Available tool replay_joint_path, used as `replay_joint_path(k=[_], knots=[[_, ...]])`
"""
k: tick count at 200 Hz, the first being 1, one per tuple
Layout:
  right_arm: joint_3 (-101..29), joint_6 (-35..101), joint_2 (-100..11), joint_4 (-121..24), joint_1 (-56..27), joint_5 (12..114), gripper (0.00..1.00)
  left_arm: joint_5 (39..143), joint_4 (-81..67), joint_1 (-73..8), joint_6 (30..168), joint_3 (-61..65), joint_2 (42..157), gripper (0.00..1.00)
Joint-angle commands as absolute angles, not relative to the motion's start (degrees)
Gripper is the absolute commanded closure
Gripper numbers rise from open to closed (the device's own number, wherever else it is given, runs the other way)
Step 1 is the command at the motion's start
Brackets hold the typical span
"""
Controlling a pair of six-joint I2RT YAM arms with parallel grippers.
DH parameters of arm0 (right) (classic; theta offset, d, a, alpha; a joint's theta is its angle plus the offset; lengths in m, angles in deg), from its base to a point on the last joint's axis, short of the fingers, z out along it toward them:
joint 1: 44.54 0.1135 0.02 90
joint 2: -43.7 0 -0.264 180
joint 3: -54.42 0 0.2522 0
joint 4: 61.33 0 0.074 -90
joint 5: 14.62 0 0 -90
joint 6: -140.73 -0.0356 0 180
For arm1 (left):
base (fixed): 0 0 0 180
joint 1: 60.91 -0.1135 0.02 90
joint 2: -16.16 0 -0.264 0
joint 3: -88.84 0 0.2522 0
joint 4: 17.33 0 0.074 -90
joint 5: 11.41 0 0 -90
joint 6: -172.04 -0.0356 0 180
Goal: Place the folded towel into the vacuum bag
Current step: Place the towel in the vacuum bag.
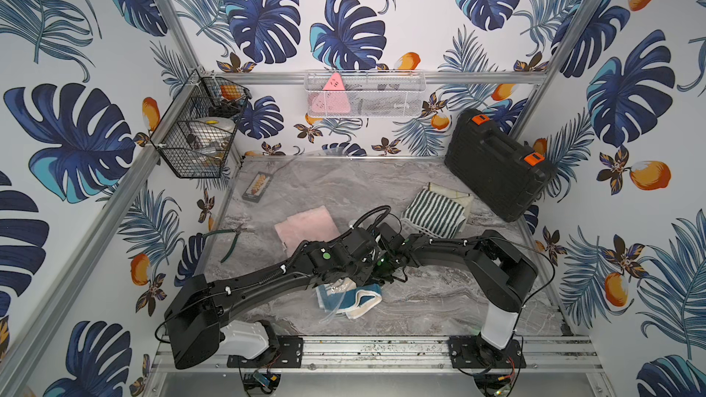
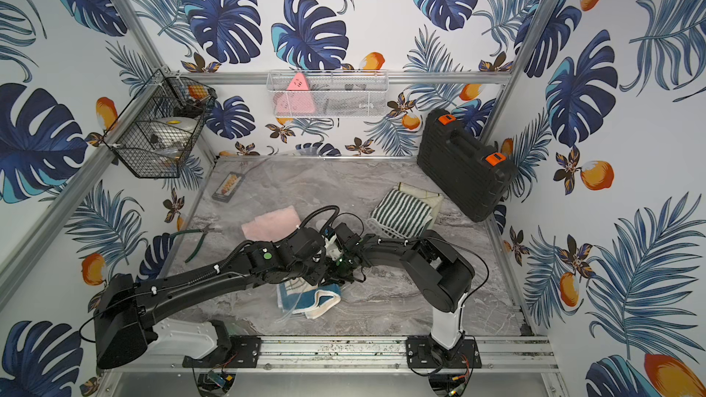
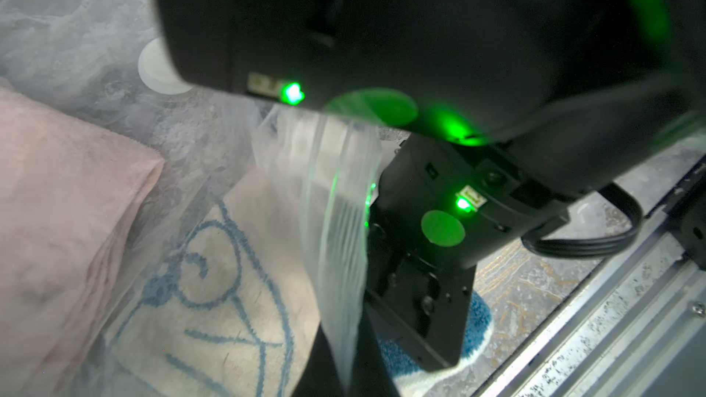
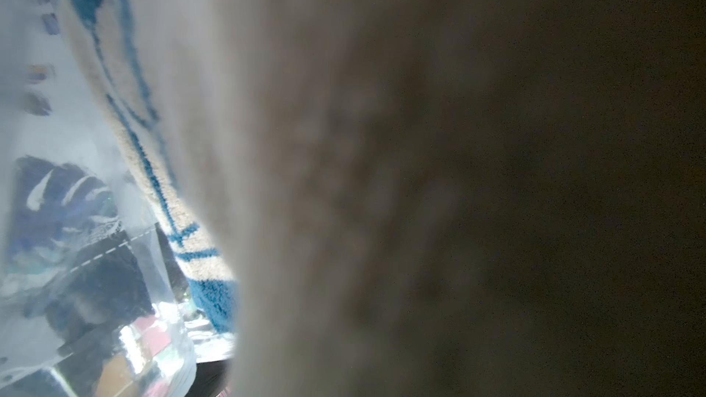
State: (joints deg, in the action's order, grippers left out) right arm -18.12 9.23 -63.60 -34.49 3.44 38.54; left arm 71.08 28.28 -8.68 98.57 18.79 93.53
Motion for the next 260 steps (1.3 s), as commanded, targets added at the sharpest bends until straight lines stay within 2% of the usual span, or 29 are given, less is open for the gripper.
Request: replay_joint_path(k=[1, 49, 76, 94, 116, 137, 147, 160, 206, 260], knots=[[-21.22, 11.84, -65.78, -39.32, 4.41, 33.69, 0.91, 75.87, 21.48, -8.48, 97.42, 18.08, 94.46, 1.0], [-18.37, 19.55, -62.07, -36.41, 4.26, 24.73, 0.97, 75.71, 21.55, -9.66, 96.31, 17.74, 94.69, 1.0], [-20.85, 16.28, -67.27, -41.85, 4.46, 24.65, 0.94, 77.76, 20.1, -9.58, 97.34, 17.35, 96.46, 1.0], [-23.94, 11.77, -70.47, -45.07, 4.24, 30.07, 0.82, 78.28, 19.48, -9.51, 98.53, 17.41, 97.2, 1.0], [-28.05, 9.42, -70.72, -45.46, 4.1, 34.94, 0.58, 78.41, 19.01, -9.58, 99.3, 18.19, 96.55, 1.0], [-29.34, 10.69, -70.1, -41.56, 3.15, 34.08, 0.3, 77.36, 19.4, -9.64, 98.92, 18.47, 96.1, 1.0], [-27.6, 10.46, -68.06, -40.59, 2.53, 33.21, 0.21, 76.7, 19.54, -9.83, 98.91, 18.54, 95.74, 1.0], [-24.85, 10.5, -63.73, -37.78, 1.59, 34.49, 0.15, 76.01, 19.5, -10.4, 99.37, 18.64, 94.93, 1.0], [-10.46, 9.17, -49.4, -27.36, -3.65, 38.98, 0.11, 74.83, 16.43, -11.6, 100.67, 19.62, 93.98, 1.0], [-0.16, -2.75, -36.27, -28.73, -4.02, 42.37, 0.14, 77.33, 11.88, -11.6, 101.94, 18.21, 97.24, 1.0]])
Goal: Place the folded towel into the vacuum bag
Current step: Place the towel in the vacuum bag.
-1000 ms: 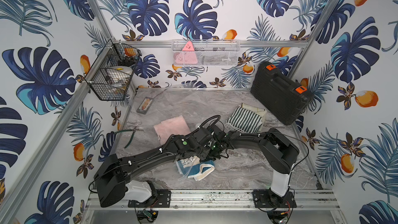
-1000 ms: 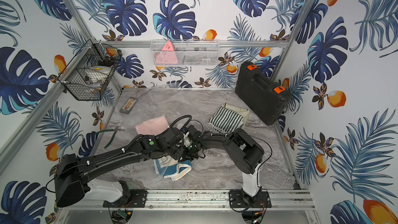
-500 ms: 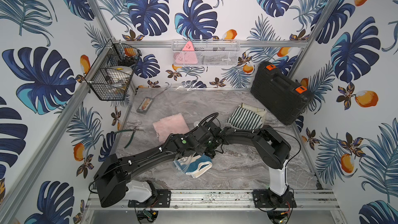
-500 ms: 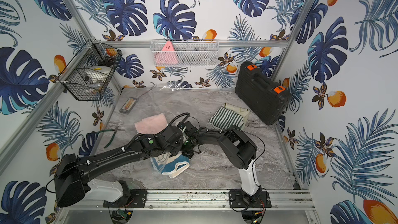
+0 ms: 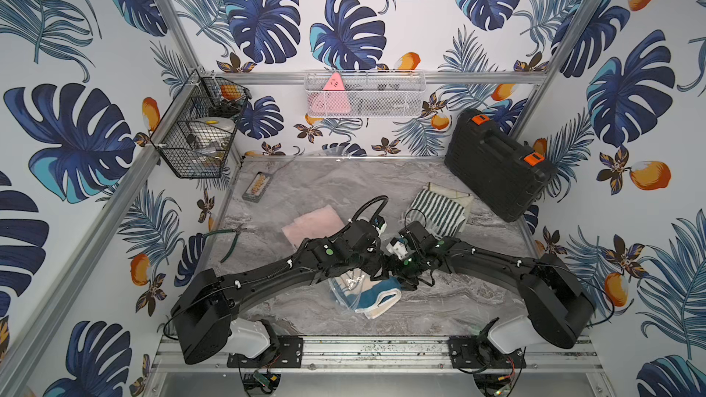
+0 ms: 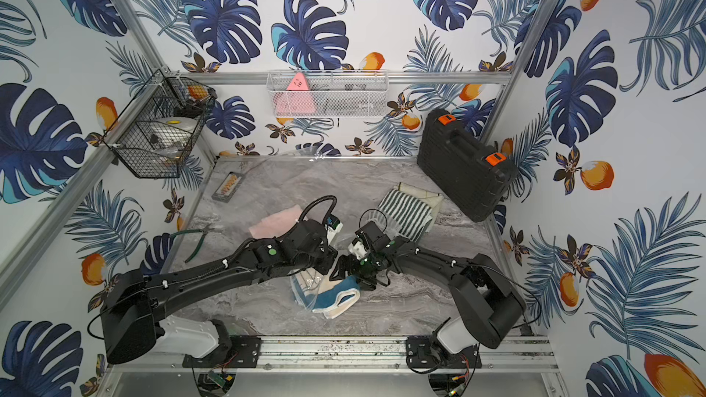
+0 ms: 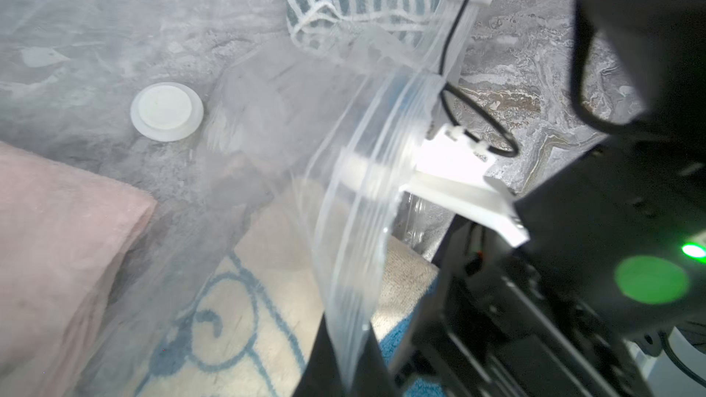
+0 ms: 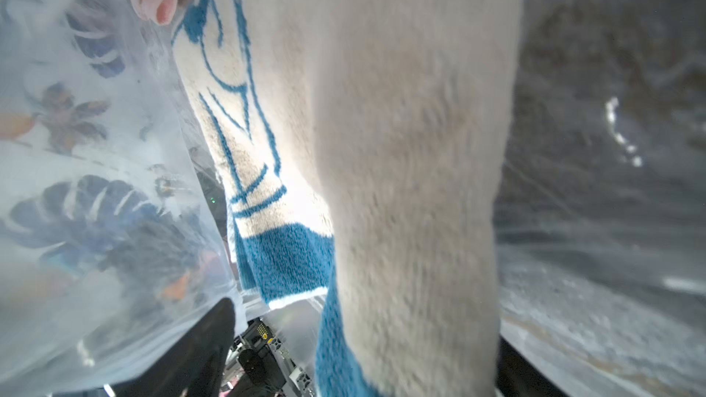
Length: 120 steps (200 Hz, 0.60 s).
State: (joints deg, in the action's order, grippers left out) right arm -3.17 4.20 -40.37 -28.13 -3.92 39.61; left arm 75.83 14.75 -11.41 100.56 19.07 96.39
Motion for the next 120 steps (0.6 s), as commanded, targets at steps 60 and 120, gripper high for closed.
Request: replay_joint_path(k=[60, 120], knots=[[4.58, -8.75, -29.62, -29.92, -2.27, 43.27, 0.18, 78.94, 11.12, -11.52, 102.12, 17.1, 96.85, 1.0], [0.04, -8.23, -42.2, -42.16, 0.28, 45.88, 0.72, 80.73, 12.22, -9.26, 101.52, 15.56, 96.96, 1.0]])
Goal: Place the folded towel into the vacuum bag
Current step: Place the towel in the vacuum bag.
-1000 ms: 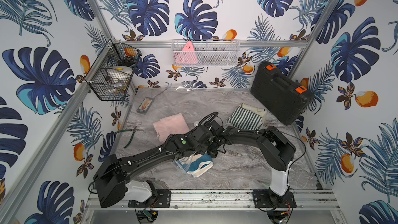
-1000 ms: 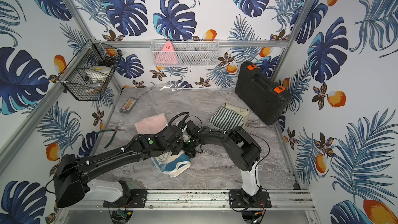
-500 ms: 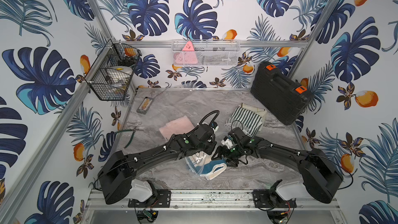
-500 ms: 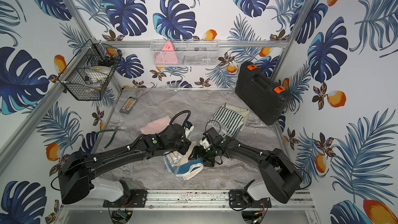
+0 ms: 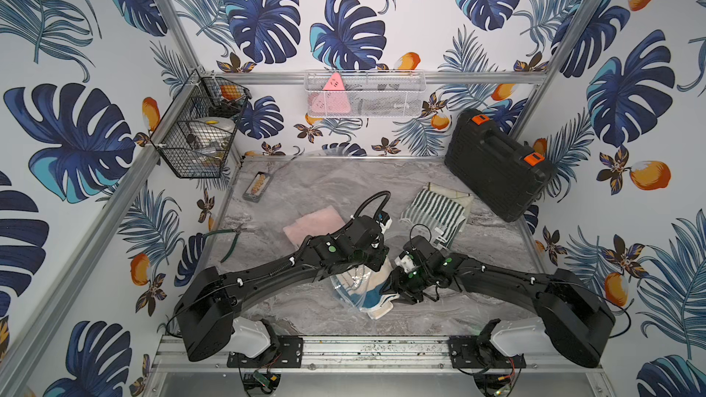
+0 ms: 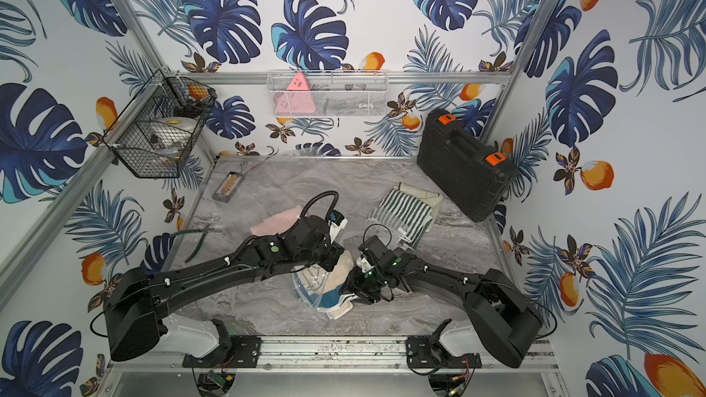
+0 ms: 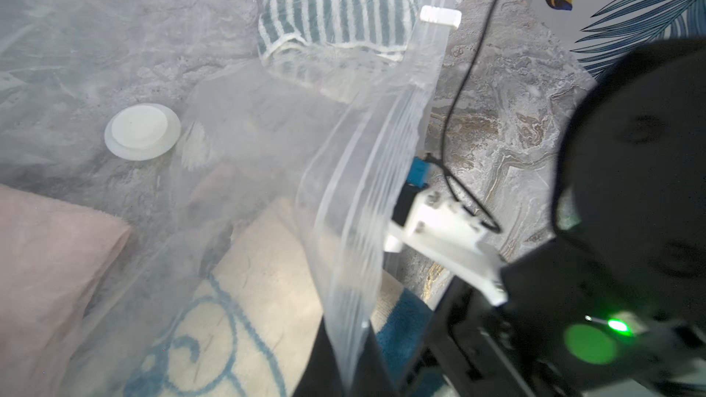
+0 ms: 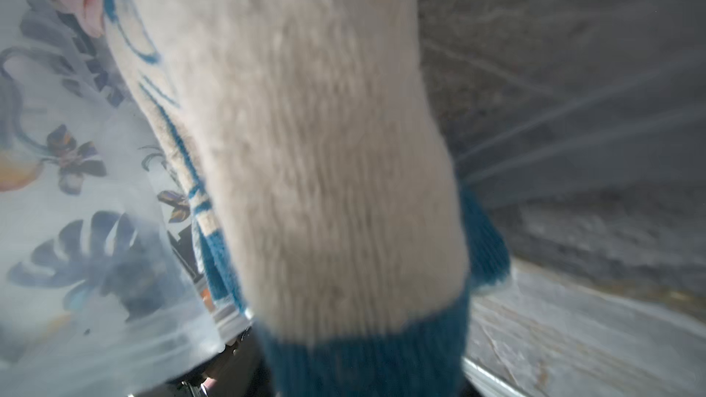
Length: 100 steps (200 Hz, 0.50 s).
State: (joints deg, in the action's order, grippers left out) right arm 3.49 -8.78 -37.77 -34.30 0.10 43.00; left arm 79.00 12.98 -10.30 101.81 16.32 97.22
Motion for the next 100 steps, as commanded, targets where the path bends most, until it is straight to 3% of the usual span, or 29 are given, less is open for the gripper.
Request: replay_joint_path(k=[1, 36, 100], knots=[[-0.22, -8.15, -42.58, -42.36, 0.28, 46.0, 0.73, 80.76, 12.23, -9.2, 101.53, 15.61, 96.99, 1.0], [-9.58, -3.7, -55.51, -49.48, 2.7, 45.68, 0.87, 82.62, 12.28, -8.35, 101.57, 16.94, 98.13, 1.0], [-7.8, 0.24, -65.68, -73.07, 3.95, 42.3, 0.92, 82.59, 13.48, -8.86, 99.18, 16.27, 98.77, 1.0]])
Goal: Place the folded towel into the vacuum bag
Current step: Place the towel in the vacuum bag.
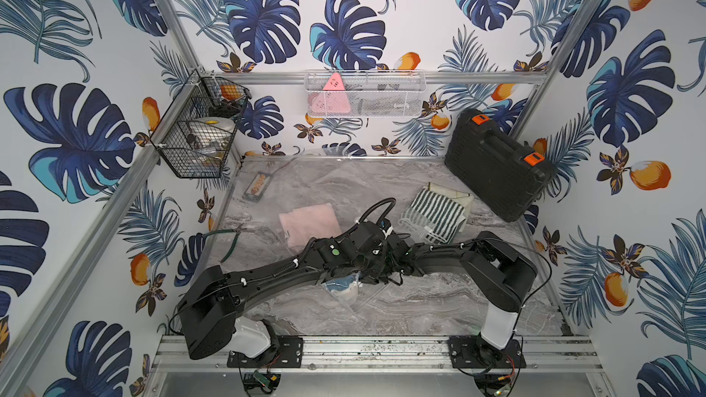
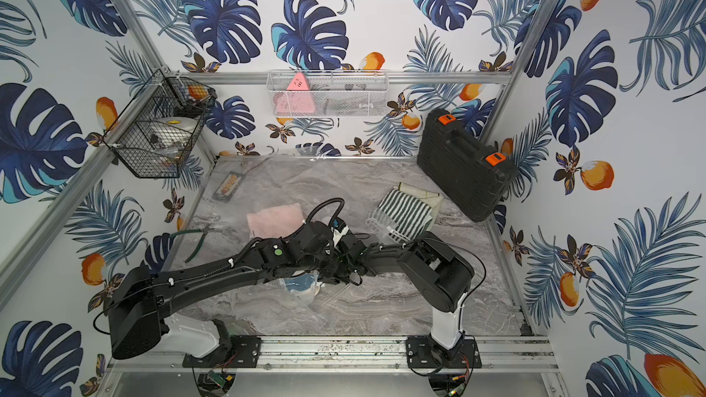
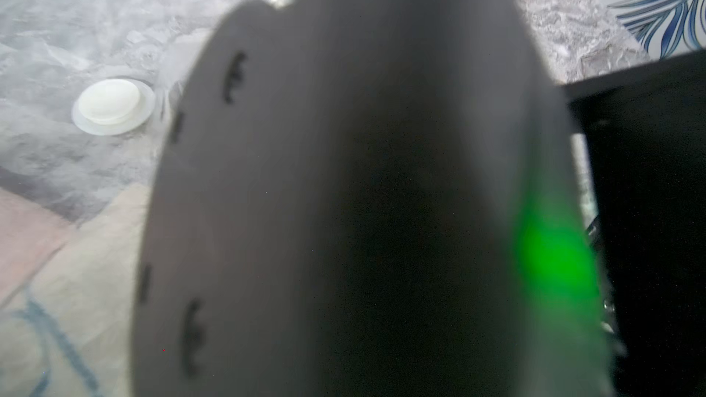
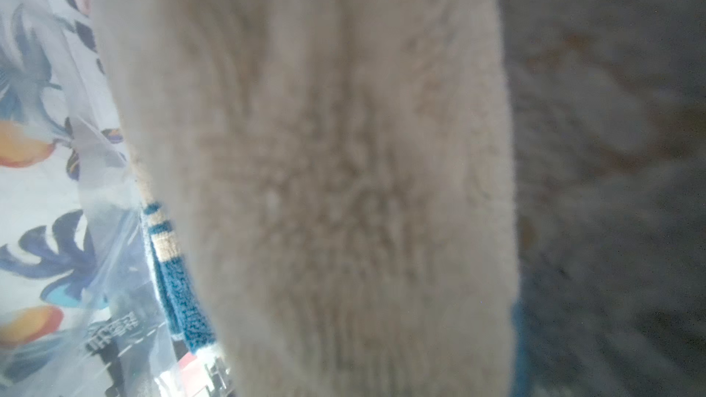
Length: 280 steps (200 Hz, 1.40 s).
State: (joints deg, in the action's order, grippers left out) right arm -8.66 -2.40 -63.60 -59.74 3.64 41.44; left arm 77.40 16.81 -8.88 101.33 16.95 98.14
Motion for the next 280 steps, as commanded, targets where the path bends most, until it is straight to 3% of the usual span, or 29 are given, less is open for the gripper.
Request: replay_joint_path(k=[1, 57, 97, 142, 158, 179, 193, 246, 280], knots=[[-7.69, 0.21, -65.75, -73.77, 3.96, 42.31, 0.92, 82.7, 13.48, -8.87, 99.18, 16.19, 98.86, 1.0], [-10.8, -3.5, -72.0, -88.79, 3.72, 46.09, 0.88, 84.56, 17.81, -8.83, 98.56, 15.33, 98.7, 1.0], [-14.93, -7.14, -77.03, -90.09, 3.85, 49.19, 0.88, 86.41, 18.76, -8.88, 100.25, 18.31, 96.49, 1.0], [-22.55, -4.56, -82.13, -82.28, 4.34, 44.94, 0.85, 87.67, 18.35, -9.03, 100.96, 21.97, 93.64, 1.0], [-23.33, -4.91, -82.49, -80.18, 4.33, 42.57, 0.73, 84.65, 20.26, -9.58, 100.63, 21.91, 93.01, 1.0], [-18.89, -4.2, -76.24, -75.23, 4.32, 40.32, 0.39, 78.49, 22.69, -12.02, 100.61, 22.26, 90.53, 1.0], [-15.5, -2.12, -69.74, -68.06, 4.24, 40.19, 0.28, 75.62, 23.32, -13.44, 99.94, 22.77, 88.78, 1.0], [-5.65, 4.39, -51.71, -43.35, 3.18, 44.41, 0.17, 74.57, 21.86, -17.05, 99.88, 22.64, 88.04, 1.0], [-2.32, 7.78, -39.83, -33.88, 2.24, 51.24, 0.22, 80.8, 19.67, -17.14, 99.98, 22.96, 86.92, 1.0]])
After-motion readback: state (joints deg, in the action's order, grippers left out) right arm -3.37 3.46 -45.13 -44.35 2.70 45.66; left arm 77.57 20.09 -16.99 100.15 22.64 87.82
